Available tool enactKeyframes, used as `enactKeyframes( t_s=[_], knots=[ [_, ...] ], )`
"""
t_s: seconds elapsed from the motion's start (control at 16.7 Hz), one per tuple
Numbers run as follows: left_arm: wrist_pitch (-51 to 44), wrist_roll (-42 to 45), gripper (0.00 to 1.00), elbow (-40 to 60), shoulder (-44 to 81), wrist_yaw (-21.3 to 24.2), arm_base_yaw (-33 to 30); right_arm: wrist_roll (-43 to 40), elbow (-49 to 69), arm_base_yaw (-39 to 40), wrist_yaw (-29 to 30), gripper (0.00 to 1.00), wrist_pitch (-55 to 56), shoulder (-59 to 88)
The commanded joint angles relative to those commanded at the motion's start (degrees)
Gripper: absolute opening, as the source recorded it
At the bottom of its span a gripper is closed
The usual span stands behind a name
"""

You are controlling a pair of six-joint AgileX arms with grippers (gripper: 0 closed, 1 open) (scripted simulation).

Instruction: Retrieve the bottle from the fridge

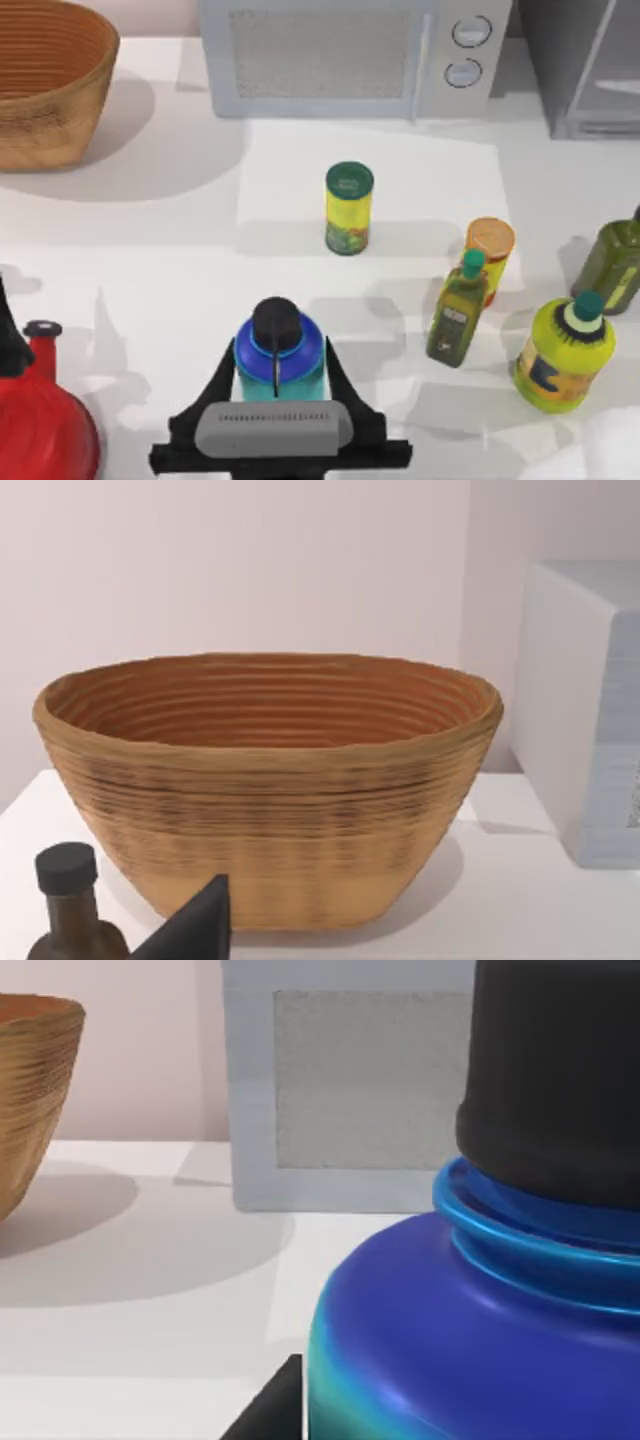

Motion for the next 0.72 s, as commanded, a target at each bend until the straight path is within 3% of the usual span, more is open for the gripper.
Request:
enactKeyframes(
  t_s=[0.3, 0.6, 0.72],
  knots=[
    [0.0, 0.0, 1.00, 0.0, 0.0, 0.0, 0.0, -3.4, 2.0, -6.3, -5.8, 0.00, 8.3, 6.5],
    [0.0, 0.0, 1.00, 0.0, 0.0, 0.0, 0.0, -3.8, 2.2, -7.1, -6.6, 0.00, 9.2, 7.3],
    [0.0, 0.0, 1.00, 0.0, 0.0, 0.0, 0.0, -3.8, 2.2, -7.1, -6.6, 0.15, 9.2, 7.3]
  ],
)
